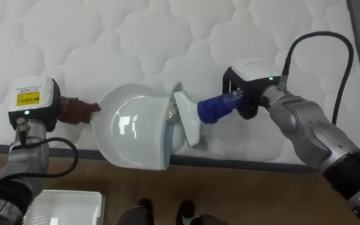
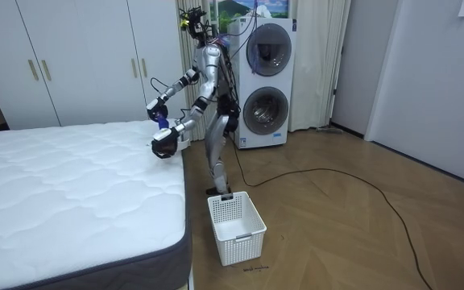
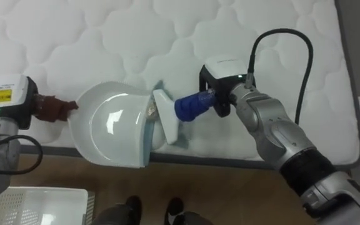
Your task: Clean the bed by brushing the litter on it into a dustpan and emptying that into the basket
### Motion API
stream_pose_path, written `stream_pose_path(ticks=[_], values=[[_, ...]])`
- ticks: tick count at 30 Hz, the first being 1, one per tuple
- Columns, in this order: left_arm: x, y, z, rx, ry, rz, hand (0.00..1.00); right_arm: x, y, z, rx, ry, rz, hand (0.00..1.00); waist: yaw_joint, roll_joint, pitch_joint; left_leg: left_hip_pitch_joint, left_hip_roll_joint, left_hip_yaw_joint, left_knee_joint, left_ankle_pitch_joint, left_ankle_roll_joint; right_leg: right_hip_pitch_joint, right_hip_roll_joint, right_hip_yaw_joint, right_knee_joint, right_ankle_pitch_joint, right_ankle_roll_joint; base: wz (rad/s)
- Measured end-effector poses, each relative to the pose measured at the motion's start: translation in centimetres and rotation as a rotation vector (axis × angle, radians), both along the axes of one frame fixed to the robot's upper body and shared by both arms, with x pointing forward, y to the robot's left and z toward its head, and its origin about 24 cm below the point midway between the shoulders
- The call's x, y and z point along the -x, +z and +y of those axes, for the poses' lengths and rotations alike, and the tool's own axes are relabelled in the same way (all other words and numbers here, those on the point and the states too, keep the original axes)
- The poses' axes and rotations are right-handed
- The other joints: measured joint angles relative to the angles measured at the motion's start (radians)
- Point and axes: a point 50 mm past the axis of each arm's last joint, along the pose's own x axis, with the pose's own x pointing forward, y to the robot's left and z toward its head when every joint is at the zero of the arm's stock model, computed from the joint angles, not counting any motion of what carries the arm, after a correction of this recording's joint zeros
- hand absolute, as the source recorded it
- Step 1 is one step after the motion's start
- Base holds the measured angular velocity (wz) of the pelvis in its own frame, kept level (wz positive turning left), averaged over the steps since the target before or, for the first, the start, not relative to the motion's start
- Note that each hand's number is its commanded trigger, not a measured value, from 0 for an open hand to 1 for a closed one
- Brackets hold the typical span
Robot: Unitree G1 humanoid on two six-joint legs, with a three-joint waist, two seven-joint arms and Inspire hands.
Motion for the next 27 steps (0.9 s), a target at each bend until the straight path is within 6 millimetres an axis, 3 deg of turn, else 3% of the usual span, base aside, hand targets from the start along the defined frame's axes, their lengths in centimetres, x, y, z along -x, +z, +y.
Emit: stream_pose_path(ticks=[9, 16, 27], values=[[0.6, -0.6, 0.1, 0.007, 0.019, 0.012, 1.0, 0.1, -0.2, 0.0, -0.121, -0.02, 0.078, 1.0, -0.008, -0.001, -0.0007, -0.002, -0.009, -0.012, -0.002, 0.001, 0.001, 0.0, -0.007, -0.007, 0.005, -0.007, 0.004, 0.03], [0.9, -1.4, -0.5, 0.043, 0.021, 0.027, 1.0, 0.6, -1.7, -0.4, -0.198, -0.046, 0.164, 1.0, -0.012, -0.001, -0.0007, 0.002, -0.028, -0.021, 0.002, 0.002, 0.003, -0.003, -0.032, -0.02, 0.037, -0.032, 0.008, 0.1], [0.9, -1.4, -0.5, 0.047, 0.023, 0.026, 1.0, 0.8, -3.5, -1.8, -0.293, -0.125, 0.253, 1.0, -0.015, 0.0, -0.0004, -0.015, -0.029, -0.03, 0.009, 0.002, 0.003, -0.015, -0.034, -0.026, 0.044, -0.032, 0.008, 0.02]])
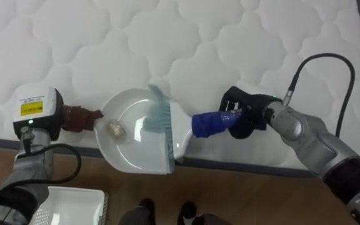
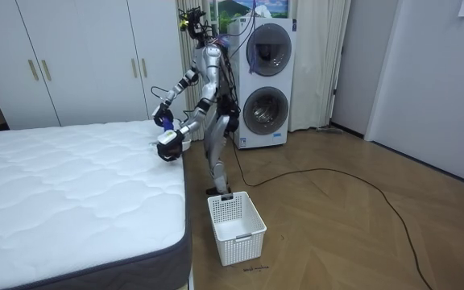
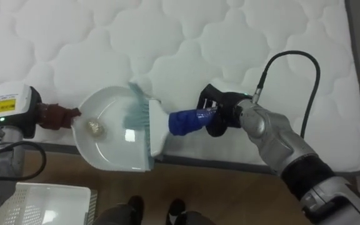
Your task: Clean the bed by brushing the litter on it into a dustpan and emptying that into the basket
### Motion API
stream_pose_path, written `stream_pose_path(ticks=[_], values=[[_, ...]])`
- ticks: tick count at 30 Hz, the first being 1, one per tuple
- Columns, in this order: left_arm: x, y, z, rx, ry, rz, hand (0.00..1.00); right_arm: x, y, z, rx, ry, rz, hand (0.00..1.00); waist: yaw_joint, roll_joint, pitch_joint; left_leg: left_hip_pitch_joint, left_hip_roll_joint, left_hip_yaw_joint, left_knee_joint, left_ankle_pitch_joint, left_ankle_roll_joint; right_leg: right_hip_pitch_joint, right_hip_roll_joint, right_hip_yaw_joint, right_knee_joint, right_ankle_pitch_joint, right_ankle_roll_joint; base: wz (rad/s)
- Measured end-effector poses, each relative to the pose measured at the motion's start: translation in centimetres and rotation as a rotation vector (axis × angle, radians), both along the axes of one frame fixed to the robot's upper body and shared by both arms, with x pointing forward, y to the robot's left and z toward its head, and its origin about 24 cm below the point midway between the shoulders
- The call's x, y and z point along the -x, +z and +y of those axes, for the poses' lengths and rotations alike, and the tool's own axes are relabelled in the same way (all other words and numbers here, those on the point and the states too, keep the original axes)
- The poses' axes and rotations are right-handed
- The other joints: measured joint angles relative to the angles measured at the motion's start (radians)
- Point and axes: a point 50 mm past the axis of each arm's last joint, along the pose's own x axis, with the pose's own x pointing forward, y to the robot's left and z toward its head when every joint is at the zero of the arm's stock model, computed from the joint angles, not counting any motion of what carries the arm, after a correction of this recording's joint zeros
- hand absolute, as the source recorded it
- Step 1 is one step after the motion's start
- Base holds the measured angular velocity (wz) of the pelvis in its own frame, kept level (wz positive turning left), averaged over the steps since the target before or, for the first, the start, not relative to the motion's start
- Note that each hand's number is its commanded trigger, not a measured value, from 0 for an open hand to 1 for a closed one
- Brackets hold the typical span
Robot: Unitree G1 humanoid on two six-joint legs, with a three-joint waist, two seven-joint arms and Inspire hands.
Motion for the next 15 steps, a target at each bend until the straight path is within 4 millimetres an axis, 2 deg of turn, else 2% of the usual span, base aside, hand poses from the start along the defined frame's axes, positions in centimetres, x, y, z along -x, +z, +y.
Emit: stream_pose_path(ticks=[10, 15], values=[[0.0, 0.1, 0.3, 0.013, 0.02, -0.012, 1.0, -0.2, 0.6, -0.6, -0.037, -0.017, -0.033, 1.0, -0.013, 0.001, 0.0004, -0.01, 0.0, -0.001, 0.014, 0.0, 0.0, -0.01, -0.001, 0.001, 0.011, -0.001, -0.001, 0.0], [0.4, -0.3, 0.4, 0.034, 0.026, -0.004, 1.0, 0.2, 0.1, -1.4, -0.053, -0.052, -0.022, 1.0, -0.012, 0.001, 0.0006, 0.006, 0.0, -0.001, 0.009, 0.0, 0.001, 0.007, -0.001, 0.002, 0.011, -0.001, -0.001, 0.0]])
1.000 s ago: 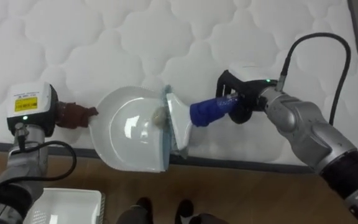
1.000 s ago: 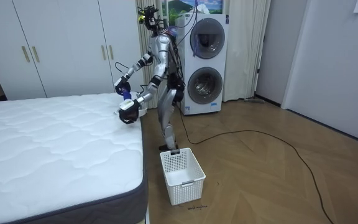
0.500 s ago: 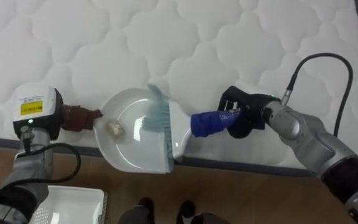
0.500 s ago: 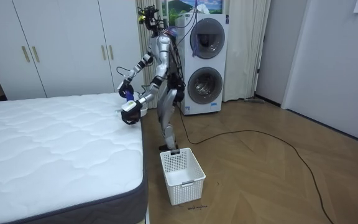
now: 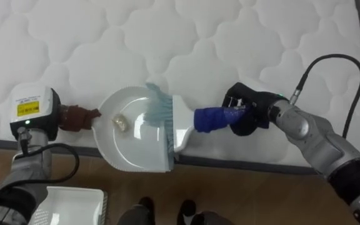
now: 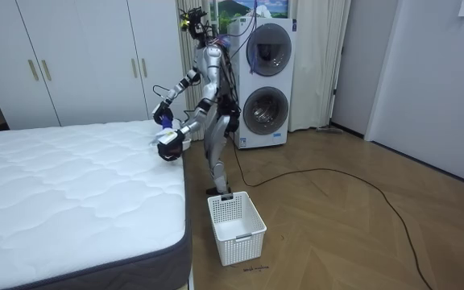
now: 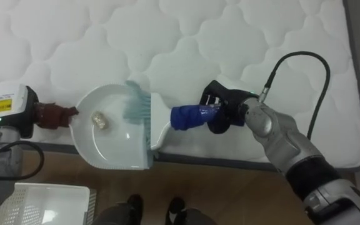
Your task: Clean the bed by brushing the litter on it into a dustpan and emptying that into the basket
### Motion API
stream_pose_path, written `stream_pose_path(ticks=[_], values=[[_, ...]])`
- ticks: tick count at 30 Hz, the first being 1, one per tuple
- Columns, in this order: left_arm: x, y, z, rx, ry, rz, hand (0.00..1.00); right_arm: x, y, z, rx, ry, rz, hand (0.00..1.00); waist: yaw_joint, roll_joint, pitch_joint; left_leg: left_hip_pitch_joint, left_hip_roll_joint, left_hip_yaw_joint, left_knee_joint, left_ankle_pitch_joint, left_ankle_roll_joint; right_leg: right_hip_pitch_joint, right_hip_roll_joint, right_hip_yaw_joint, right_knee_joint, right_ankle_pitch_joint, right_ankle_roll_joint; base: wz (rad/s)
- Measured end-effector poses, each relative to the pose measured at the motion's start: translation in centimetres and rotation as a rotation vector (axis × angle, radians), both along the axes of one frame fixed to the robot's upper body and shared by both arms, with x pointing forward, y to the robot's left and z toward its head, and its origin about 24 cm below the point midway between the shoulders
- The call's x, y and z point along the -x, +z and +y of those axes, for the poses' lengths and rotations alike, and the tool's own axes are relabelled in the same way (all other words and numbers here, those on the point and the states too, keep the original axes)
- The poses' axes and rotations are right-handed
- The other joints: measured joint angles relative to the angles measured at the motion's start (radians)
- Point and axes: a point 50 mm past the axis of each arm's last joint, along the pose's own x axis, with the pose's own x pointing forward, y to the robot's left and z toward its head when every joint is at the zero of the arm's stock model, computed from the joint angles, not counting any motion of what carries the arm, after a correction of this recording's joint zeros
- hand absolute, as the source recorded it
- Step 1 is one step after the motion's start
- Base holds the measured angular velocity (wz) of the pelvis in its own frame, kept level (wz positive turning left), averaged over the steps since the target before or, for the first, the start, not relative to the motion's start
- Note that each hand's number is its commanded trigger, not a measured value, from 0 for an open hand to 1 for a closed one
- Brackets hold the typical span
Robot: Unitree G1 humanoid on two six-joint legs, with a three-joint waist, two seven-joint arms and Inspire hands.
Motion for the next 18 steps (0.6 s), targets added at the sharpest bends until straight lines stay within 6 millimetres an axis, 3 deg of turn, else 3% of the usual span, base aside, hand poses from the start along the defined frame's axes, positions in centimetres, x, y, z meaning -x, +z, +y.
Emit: stream_pose_path(ticks=[4, 5, 6, 7, 8, 11, 14, 16, 18], values=[[0.4, -0.4, 0.1, 0.014, 0.006, 0.01, 1.0, 0.4, -0.4, -1.0, -0.021, -0.043, 0.0, 1.0, 0.002, 0.002, -0.0003, 0.011, 0.0, 0.0, 0.001, 0.0, 0.0, 0.009, 0.0, 0.002, -0.003, -0.002, -0.002, 0.0], [0.4, -0.4, 0.1, 0.014, 0.006, 0.011, 1.0, 0.4, -0.5, -1.2, -0.024, -0.051, 0.0, 0.59, 0.002, 0.002, -0.0005, 0.012, 0.0, 0.0, 0.002, 0.0, 0.0, 0.01, 0.0, 0.002, -0.002, -0.002, -0.002, 0.0], [0.4, -0.4, 0.0, 0.015, 0.005, 0.01, 1.0, 0.5, -0.7, -1.7, -0.03, -0.071, 0.0, 0.59, 0.003, 0.003, -0.001, 0.013, 0.0, 0.0, 0.004, 0.0, 0.0, 0.011, 0.0, 0.003, 0.001, -0.004, -0.003, 0.0], [0.4, -0.4, 0.1, 0.019, 0.007, 0.009, 1.0, 0.6, -0.8, -2.2, -0.035, -0.094, -0.005, 0.23, 0.002, 0.004, -0.0016, 0.015, 0.0, 0.0, 0.004, 0.0, 0.0, 0.015, -0.001, 0.003, 0.001, -0.01, -0.003, 0.0], [0.5, -0.4, 0.2, 0.019, 0.008, 0.01, 1.0, 0.7, -0.9, -2.5, -0.039, -0.106, -0.009, 0.0, 0.001, 0.005, -0.0016, 0.019, -0.001, 0.0, 0.003, 0.0, 0.0, 0.018, -0.002, 0.002, 0.0, -0.012, -0.004, 0.0], [0.9, -0.8, 0.4, 0.034, 0.023, 0.014, 1.0, 1.0, -1.1, -3.8, -0.045, -0.176, -0.025, 0.0, 0.0, 0.007, -0.0029, 0.053, -0.001, 0.001, -0.011, 0.0, 0.0, 0.053, 0.0, 0.002, -0.013, -0.016, -0.003, 0.0], [2.7, -2.1, 1.0, 0.071, 0.06, 0.039, 1.0, 1.8, -1.3, -5.6, -0.084, -0.268, -0.06, 0.0, -0.004, 0.013, -0.0093, 0.134, -0.005, 0.001, -0.061, 0.001, -0.001, 0.129, 0.004, 0.004, -0.058, -0.012, 0.004, 0.0], [4.5, -3.2, 1.5, 0.084, 0.085, 0.068, 1.0, 2.1, -0.9, -7.0, -0.163, -0.37, -0.11, 0.0, -0.026, 0.024, -0.0308, 0.188, -0.006, 0.0, -0.095, 0.003, 0.001, 0.187, 0.01, 0.003, -0.1, -0.007, 0.013, 0.0], [5.8, -3.8, 1.7, 0.099, 0.104, 0.069, 1.0, 2.3, -0.5, -7.8, -0.23, -0.439, -0.156, 0.0, -0.03, 0.022, -0.0404, 0.233, -0.01, 0.007, -0.126, 0.006, 0.002, 0.224, 0.007, 0.003, -0.115, -0.003, 0.019, 0.0]])
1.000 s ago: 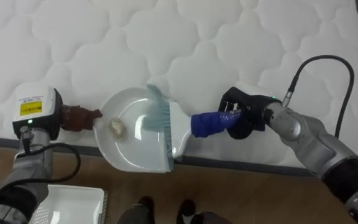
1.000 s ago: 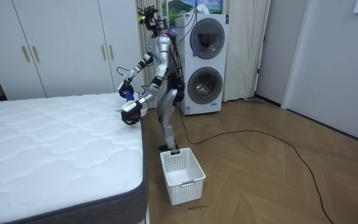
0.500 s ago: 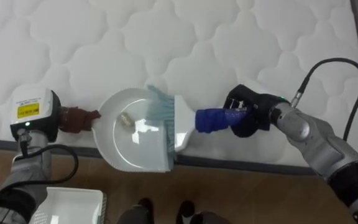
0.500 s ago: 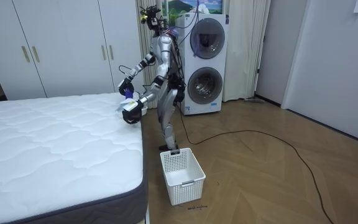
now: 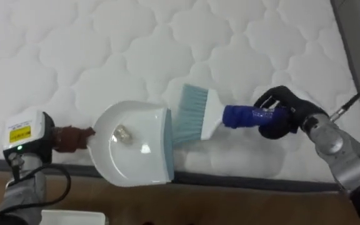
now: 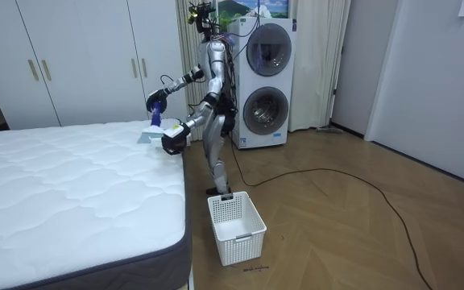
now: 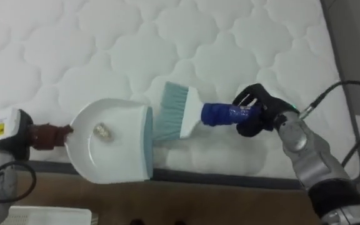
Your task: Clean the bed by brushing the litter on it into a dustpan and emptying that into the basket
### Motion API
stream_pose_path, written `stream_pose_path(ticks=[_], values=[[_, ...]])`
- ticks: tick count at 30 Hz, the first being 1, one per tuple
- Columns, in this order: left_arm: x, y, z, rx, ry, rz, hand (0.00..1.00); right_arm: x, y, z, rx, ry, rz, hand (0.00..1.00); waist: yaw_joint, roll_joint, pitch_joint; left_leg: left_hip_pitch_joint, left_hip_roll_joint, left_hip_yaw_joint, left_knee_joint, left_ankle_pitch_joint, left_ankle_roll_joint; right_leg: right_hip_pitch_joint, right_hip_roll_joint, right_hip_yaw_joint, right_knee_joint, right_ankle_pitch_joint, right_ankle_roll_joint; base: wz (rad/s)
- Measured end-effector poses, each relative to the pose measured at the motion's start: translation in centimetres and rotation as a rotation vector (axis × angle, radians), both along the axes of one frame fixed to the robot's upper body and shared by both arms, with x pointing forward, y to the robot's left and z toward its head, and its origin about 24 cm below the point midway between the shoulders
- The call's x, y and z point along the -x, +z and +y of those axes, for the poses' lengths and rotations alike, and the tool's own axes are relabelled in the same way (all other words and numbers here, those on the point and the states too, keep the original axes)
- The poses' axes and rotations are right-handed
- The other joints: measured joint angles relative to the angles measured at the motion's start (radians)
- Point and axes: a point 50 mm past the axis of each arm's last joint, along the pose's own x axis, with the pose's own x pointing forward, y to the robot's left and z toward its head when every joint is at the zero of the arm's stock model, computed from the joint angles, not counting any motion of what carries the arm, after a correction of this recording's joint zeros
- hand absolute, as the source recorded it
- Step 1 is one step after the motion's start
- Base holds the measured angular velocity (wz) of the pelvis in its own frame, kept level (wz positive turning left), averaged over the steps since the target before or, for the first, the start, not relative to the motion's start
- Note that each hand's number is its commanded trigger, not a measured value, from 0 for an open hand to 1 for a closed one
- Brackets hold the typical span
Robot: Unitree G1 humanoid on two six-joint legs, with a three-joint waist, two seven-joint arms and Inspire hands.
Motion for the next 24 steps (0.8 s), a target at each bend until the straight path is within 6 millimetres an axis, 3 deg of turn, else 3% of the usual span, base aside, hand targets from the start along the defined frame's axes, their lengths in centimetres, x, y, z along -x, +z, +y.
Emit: stream_pose_path(ticks=[2, 4, 8, 16, 24], values=[[1.0, -0.5, 0.1, 0.016, 0.018, 0.005, 1.0, 0.4, 0.0, -0.8, -0.065, -0.066, -0.029, 0.0, 0.0, 0.0, -0.0052, 0.054, -0.001, 0.0, -0.032, 0.001, 0.0, 0.054, 0.005, 0.0, -0.032, 0.003, 0.005, 0.0], [2.2, -1.1, -0.2, 0.058, 0.05, -0.001, 1.0, 1.3, 0.1, -1.5, -0.098, -0.121, -0.071, 0.0, -0.002, 0.011, -0.02, 0.116, -0.002, -0.011, -0.064, 0.001, 0.0, 0.129, 0.016, -0.005, -0.084, 0.01, 0.013, 0.1], [3.1, -1.2, -0.7, 0.112, 0.061, -0.028, 1.0, 2.1, 0.3, -1.6, -0.099, -0.151, -0.122, 0.0, -0.002, 0.021, -0.0285, 0.173, -0.003, -0.017, -0.096, 0.001, 0.0, 0.192, 0.024, 0.0, -0.128, 0.013, 0.018, 0.08], [4.7, -0.4, -0.7, 0.162, 0.094, -0.089, 1.0, 2.3, 1.1, -1.2, -0.125, -0.147, -0.175, 0.0, 0.031, 0.035, -0.0325, 0.304, -0.002, -0.004, -0.184, 0.008, -0.012, 0.304, 0.039, 0.022, -0.195, 0.018, 0.021, -0.06], [6.3, -0.5, -0.7, 0.245, 0.16, -0.117, 1.0, 2.3, 1.9, -0.7, -0.197, -0.144, -0.224, 0.0, 0.05, 0.038, -0.0323, 0.332, 0.0, -0.01, -0.196, 0.008, -0.014, 0.339, 0.048, 0.022, -0.221, 0.02, 0.021, 0.02]])
